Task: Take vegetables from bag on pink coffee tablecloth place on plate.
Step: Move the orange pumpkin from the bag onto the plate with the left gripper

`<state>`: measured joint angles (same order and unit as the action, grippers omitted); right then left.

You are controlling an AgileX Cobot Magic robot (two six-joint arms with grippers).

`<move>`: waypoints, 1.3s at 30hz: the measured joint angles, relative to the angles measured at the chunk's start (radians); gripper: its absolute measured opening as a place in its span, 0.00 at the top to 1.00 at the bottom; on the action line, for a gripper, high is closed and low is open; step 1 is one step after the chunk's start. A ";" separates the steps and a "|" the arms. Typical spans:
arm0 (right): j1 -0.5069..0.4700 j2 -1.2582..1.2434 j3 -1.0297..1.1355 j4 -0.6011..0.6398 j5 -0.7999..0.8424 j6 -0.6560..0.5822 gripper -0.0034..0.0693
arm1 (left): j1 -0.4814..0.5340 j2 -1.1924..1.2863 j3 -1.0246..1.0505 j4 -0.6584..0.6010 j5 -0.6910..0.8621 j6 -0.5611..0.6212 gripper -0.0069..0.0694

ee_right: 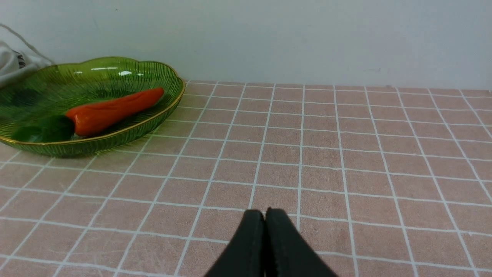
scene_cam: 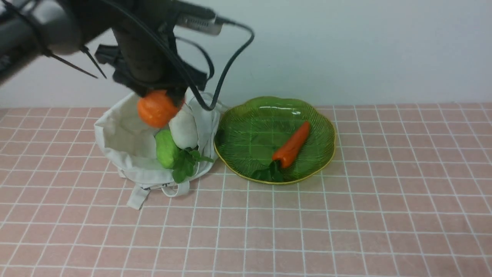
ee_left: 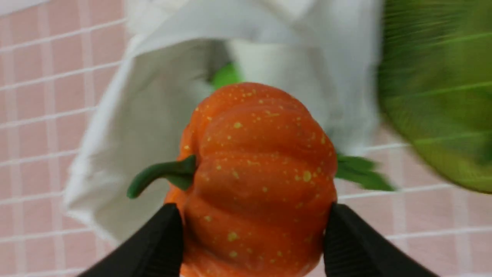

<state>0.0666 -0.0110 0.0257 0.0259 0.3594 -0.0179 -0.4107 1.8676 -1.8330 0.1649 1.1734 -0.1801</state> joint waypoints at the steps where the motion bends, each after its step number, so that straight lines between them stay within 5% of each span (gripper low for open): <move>1: 0.000 0.000 0.000 0.000 0.000 0.000 0.97 | -0.007 0.004 -0.003 -0.040 -0.029 0.027 0.36; 6: 0.000 0.000 0.000 0.000 0.000 0.000 0.97 | -0.065 0.104 -0.004 -0.150 -0.241 0.129 0.36; 12: 0.000 0.000 0.000 0.000 0.000 0.000 0.97 | -0.123 0.252 -0.003 -0.102 -0.482 0.145 0.36; 23: 0.000 0.000 0.000 0.000 0.000 0.000 0.97 | -0.139 0.346 -0.002 0.009 -0.583 0.141 0.28; 27: 0.000 0.000 0.000 0.000 0.000 0.000 0.97 | -0.139 0.346 -0.002 0.029 -0.575 0.106 0.14; 32: 0.000 0.000 0.000 0.000 0.000 0.000 0.97 | -0.155 0.281 -0.003 0.039 -0.449 0.099 0.13; 39: 0.000 0.000 0.000 0.000 0.000 0.000 0.97 | -0.188 -0.010 -0.072 0.061 -0.037 0.138 0.47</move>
<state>0.0666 -0.0110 0.0257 0.0259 0.3594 -0.0179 -0.5986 1.8578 -1.9050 0.2254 1.1362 -0.0420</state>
